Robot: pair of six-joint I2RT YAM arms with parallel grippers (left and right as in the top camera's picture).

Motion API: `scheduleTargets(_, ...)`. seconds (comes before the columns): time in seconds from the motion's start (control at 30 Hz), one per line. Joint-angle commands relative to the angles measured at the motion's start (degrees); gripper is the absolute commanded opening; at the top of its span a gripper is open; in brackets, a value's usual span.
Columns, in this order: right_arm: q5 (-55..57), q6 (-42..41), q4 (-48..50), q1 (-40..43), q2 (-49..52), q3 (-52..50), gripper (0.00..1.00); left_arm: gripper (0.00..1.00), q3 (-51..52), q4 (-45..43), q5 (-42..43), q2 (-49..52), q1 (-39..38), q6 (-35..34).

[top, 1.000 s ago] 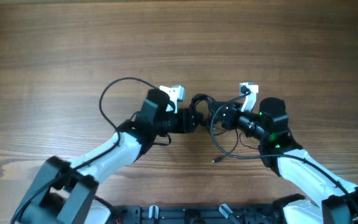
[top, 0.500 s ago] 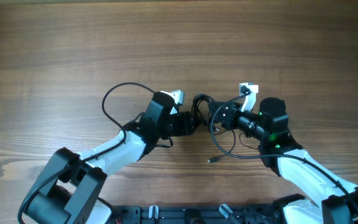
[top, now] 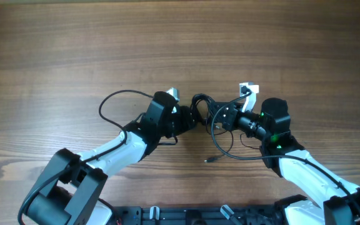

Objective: Untangle cables

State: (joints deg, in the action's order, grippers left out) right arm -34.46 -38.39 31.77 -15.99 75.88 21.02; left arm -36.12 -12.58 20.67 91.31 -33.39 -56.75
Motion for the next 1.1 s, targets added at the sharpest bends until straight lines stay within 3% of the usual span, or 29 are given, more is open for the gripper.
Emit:
scheduleTargets(0.0,-1.6,-0.6,0.8,-0.1,0.4,0.1,0.04,0.22,-0.5,0.1,-1.2,0.7,-0.2,-4.0)
scheduleTargets(0.2,-1.6,-0.6,0.8,-0.1,0.4,0.1,0.04,0.04,-0.5,0.4,-3.1,0.7,-0.2,-3.7)
scheduleTargets(0.37,-1.6,-0.6,0.8,-0.1,0.4,0.1,0.04,0.04,-0.5,0.8,-6.0,0.6,-0.1,1.5)
scheduleTargets(0.67,-0.4,4.8,0.3,-0.1,0.4,0.1,0.05,0.04,-0.5,0.7,-3.3,-3.7,4.8,8.4)
scheduleTargets(0.9,5.4,5.4,-2.6,-0.1,0.4,0.1,0.06,0.04,-0.5,4.5,-2.1,-12.5,4.9,20.3)
scheduleTargets(1.0,5.4,7.3,-2.5,0.0,0.4,0.1,0.11,0.04,-0.5,7.9,-2.1,-14.9,4.9,24.2)
scheduleTargets(1.07,5.3,9.7,-2.7,1.0,0.4,0.1,0.22,0.04,-0.5,10.3,-2.5,-16.1,4.9,25.7)
